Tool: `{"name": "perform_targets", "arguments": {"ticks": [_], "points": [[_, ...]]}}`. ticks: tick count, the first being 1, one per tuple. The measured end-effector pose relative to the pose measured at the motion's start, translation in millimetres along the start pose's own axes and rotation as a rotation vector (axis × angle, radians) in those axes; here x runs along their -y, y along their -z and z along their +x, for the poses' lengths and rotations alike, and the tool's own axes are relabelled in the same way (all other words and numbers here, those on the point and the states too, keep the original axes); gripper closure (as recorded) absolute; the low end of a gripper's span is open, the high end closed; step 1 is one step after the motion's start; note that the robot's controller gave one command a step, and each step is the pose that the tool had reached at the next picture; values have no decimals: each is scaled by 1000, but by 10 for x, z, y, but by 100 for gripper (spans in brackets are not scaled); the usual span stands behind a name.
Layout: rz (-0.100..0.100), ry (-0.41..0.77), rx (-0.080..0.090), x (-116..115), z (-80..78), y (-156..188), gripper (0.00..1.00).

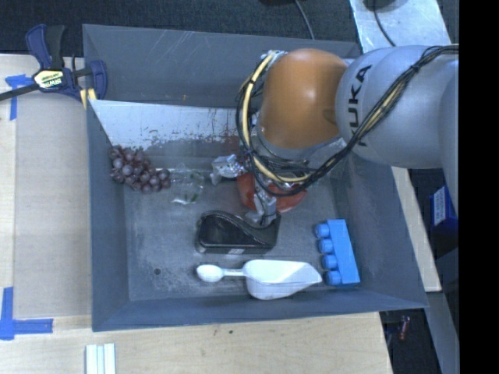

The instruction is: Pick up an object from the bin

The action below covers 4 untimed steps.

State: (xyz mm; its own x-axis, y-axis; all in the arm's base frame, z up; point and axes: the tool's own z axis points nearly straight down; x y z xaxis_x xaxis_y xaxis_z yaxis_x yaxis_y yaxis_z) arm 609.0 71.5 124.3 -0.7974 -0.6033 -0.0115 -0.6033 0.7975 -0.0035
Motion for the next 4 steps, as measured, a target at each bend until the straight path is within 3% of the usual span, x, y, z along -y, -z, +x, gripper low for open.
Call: {"name": "perform_targets", "arguments": {"ticks": [1,2,3,4], "points": [[9,-129,12,100,69,508,0],[-7,151,-3,125,-54,-437,0],[24,34,32,427,64,426,0],[-10,28,-2,313,132,-577,0]]}}
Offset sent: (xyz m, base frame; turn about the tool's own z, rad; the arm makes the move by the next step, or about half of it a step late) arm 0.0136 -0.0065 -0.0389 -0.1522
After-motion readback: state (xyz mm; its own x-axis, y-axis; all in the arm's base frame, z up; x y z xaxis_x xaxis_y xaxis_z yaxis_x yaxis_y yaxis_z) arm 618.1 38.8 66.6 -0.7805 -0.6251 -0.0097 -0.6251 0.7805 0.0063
